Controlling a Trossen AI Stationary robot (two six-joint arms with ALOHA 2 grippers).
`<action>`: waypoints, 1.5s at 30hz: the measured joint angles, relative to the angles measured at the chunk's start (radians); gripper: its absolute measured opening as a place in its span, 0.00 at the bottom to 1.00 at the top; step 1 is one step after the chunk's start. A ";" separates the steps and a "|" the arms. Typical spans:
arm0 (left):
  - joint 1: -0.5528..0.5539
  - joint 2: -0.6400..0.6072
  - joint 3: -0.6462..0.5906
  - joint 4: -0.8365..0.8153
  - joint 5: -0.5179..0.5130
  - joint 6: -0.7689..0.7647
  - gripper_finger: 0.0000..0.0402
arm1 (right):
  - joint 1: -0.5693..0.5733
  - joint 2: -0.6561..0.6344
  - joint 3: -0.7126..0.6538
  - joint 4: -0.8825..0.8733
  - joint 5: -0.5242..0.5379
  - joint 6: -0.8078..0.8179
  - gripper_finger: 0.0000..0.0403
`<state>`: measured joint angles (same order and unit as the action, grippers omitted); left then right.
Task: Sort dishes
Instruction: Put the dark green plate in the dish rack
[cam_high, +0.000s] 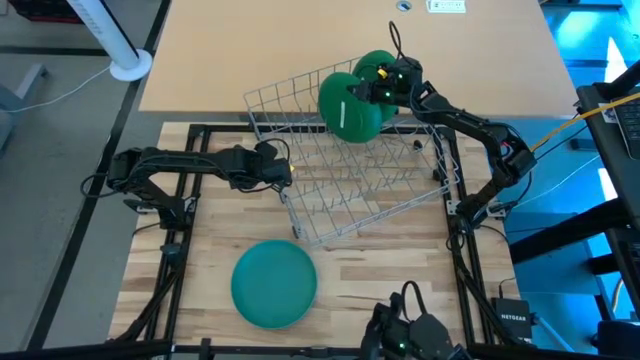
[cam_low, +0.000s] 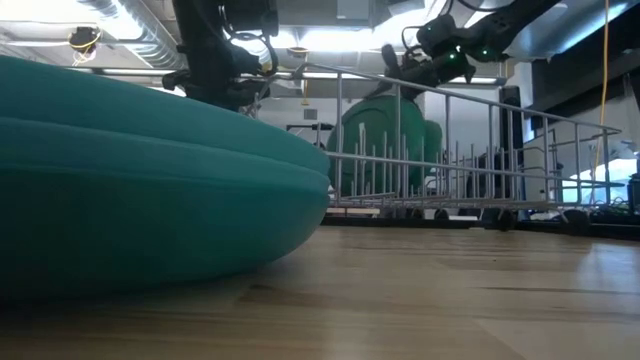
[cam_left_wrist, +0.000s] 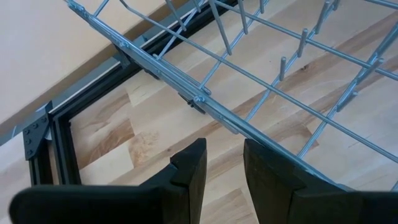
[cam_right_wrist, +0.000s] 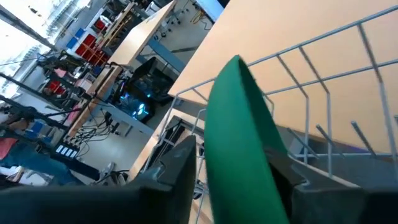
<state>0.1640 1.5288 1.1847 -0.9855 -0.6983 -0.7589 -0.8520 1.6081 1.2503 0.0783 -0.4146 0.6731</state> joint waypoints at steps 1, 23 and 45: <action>0.000 0.000 0.000 0.000 0.000 0.000 0.25 | 0.000 0.000 -0.001 -0.001 0.010 0.000 0.28; 0.000 0.000 0.000 0.006 0.000 0.000 0.25 | 0.003 0.001 -0.003 0.149 0.062 0.085 0.05; 0.000 0.000 0.000 0.010 0.000 0.000 0.25 | 0.000 0.130 -0.001 0.322 0.107 0.162 0.07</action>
<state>0.1638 1.5288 1.1847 -0.9759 -0.6983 -0.7593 -0.8520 1.7382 1.2498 0.4000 -0.3072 0.8350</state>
